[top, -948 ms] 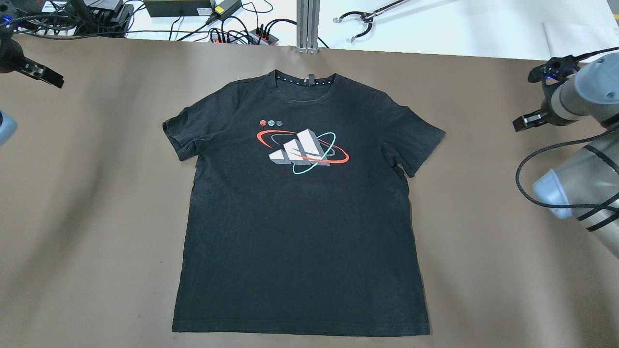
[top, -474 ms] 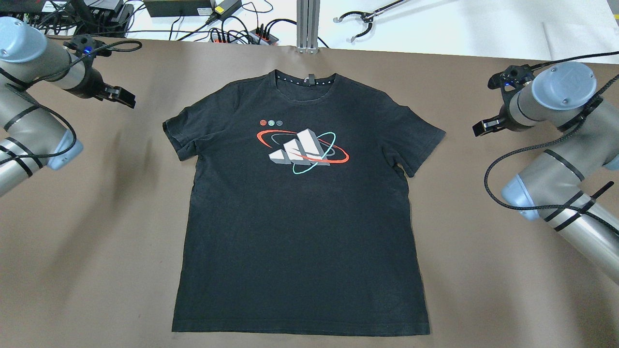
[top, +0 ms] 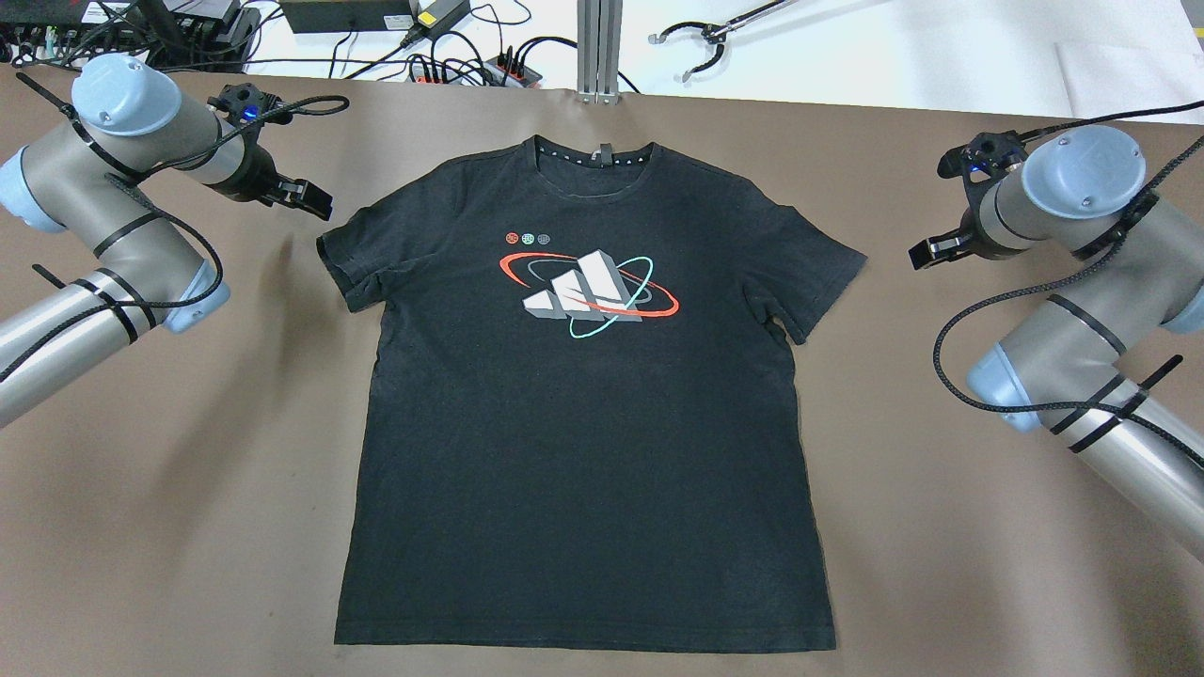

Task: Fold clothes
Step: 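Move both grippers in toward the shirt's two sleeves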

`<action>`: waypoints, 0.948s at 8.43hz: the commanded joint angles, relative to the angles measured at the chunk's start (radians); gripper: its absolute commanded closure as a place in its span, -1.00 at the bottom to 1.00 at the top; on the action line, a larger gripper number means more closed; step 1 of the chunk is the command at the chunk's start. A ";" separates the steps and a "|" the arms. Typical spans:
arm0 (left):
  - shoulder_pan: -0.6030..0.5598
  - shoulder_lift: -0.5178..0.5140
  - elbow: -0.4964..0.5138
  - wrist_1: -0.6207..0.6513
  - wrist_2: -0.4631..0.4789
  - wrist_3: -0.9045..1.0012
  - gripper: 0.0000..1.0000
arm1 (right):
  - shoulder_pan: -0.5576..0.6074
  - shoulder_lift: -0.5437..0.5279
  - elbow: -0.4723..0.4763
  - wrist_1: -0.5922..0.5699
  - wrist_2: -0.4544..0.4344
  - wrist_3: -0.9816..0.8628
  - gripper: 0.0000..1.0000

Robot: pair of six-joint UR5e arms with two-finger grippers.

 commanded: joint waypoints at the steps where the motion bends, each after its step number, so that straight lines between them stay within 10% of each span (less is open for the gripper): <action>1: 0.014 -0.014 -0.007 -0.007 0.001 -0.008 -0.89 | -0.002 0.000 0.000 0.000 -0.001 0.002 -0.88; 4: 0.043 0.006 -0.042 -0.010 0.003 -0.011 -0.82 | -0.005 0.000 0.000 0.000 -0.001 0.002 -0.88; 6: 0.054 0.009 -0.041 -0.010 0.004 -0.006 -0.25 | -0.005 0.000 0.000 0.000 -0.001 0.002 -0.88; 8: 0.063 0.009 -0.038 -0.010 0.009 -0.002 -0.13 | -0.005 0.000 -0.002 0.000 -0.001 0.002 -0.88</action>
